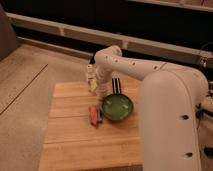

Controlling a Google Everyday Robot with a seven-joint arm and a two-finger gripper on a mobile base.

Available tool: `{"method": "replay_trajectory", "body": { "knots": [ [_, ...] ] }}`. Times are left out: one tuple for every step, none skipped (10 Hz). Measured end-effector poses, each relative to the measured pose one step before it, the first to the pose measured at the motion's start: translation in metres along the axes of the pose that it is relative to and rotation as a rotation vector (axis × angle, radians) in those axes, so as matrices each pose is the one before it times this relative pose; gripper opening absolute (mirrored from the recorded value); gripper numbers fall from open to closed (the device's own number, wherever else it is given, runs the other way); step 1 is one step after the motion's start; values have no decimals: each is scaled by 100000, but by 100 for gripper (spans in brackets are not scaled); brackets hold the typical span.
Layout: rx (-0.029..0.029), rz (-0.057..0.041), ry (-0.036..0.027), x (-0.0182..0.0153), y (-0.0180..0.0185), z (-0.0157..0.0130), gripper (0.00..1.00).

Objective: Pick up the ceramic cup

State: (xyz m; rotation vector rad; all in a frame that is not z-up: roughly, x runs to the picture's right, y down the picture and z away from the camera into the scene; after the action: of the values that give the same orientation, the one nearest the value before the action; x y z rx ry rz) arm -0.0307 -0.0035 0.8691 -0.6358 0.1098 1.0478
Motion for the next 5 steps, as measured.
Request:
{"method": "replay_trajectory", "body": {
  "knots": [
    [-2777, -629, 1786, 138, -108, 1039, 65],
    [-3360, -500, 1764, 108, -168, 1053, 65],
    [-1803, -333, 1278, 94, -151, 629, 65],
    [-2494, -567, 808, -188, -133, 713, 63],
    [-2386, -700, 619, -207, -108, 669, 55]
  ]
}}
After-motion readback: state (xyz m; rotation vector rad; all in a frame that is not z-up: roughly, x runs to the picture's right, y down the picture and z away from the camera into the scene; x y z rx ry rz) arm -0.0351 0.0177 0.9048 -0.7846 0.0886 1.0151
